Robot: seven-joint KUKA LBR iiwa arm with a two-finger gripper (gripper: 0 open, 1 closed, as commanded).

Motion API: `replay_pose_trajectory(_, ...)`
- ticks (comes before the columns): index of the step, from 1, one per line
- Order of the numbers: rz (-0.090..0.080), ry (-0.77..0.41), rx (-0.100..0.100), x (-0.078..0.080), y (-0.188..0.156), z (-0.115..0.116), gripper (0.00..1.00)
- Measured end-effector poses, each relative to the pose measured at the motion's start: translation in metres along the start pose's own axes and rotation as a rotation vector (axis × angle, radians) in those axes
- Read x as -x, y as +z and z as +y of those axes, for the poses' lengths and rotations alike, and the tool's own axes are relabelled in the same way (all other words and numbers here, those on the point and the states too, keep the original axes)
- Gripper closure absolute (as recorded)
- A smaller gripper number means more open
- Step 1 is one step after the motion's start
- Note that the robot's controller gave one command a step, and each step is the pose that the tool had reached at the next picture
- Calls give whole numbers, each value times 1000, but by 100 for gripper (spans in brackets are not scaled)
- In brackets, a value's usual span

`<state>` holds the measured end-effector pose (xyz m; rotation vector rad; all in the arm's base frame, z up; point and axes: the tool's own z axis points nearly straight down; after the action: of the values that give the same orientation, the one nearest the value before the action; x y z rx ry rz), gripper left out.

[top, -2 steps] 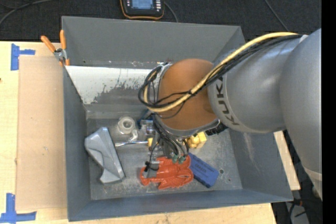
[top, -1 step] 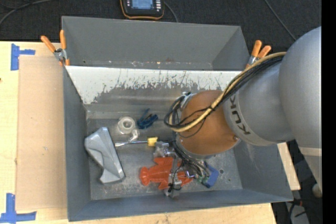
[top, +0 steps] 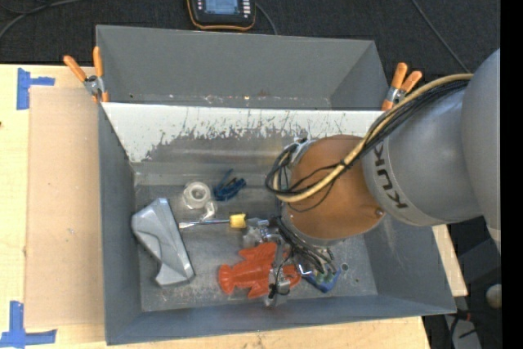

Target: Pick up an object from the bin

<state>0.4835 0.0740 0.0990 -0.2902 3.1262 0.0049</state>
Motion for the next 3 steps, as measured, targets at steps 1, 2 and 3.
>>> replay_pose_trajectory(1,7,13,0,6,22,0,0)
replay_pose_trajectory(2,4,241,0,-1,30,-25,0)
replay_pose_trajectory(3,9,27,1,5,24,-1,100)
